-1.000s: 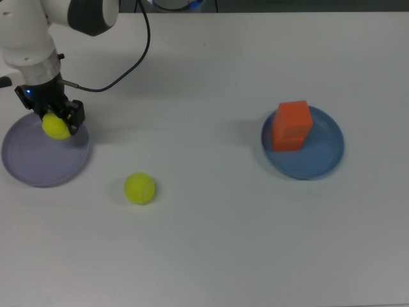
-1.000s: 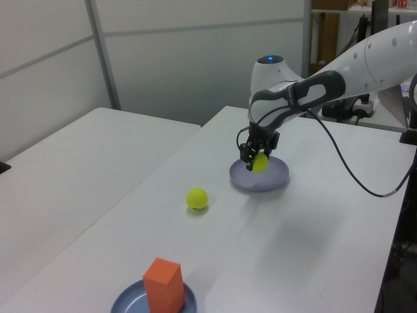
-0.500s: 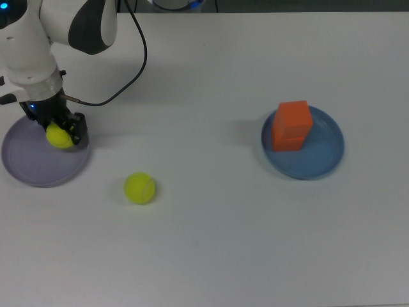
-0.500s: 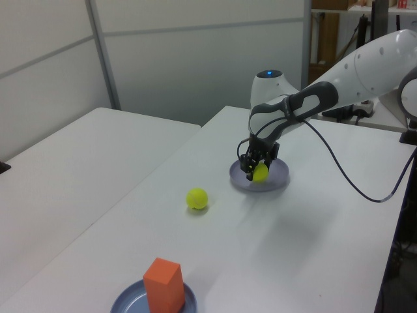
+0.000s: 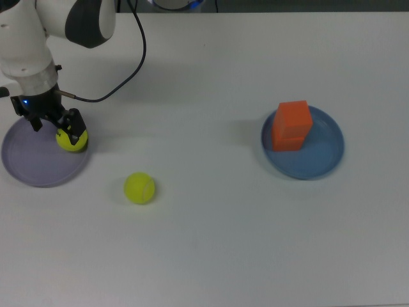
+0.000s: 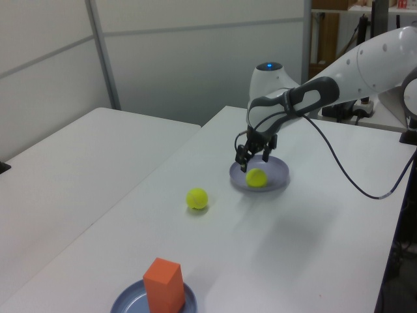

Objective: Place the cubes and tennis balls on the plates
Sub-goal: 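Move the gripper to the second tennis ball and grasp it, then carry the second ball onto the lavender plate beside the first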

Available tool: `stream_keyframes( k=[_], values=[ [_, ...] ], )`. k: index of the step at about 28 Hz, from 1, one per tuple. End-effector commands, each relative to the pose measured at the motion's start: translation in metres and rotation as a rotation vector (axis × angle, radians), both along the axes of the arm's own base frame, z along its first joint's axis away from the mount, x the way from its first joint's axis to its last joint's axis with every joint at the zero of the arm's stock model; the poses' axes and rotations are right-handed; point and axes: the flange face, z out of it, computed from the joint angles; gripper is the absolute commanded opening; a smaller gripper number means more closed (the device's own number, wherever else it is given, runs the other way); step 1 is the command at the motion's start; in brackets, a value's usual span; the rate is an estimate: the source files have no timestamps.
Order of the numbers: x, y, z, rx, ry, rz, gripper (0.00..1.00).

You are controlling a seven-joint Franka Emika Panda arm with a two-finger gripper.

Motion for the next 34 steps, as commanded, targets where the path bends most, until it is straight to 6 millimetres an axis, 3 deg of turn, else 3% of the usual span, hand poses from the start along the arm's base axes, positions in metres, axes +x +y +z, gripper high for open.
stream_keyframes(
  k=[1,7,14,24,34],
  values=[
    [0.015,0.045,0.032,0.003,-0.053,0.069,1.00],
    [0.026,0.091,0.037,0.038,-0.079,0.117,1.00],
    [0.040,0.146,0.014,0.066,-0.063,0.181,1.00],
    [0.054,0.169,-0.023,0.079,-0.105,0.193,1.00],
    [0.053,0.186,-0.040,0.083,-0.089,0.216,1.00]
  ],
)
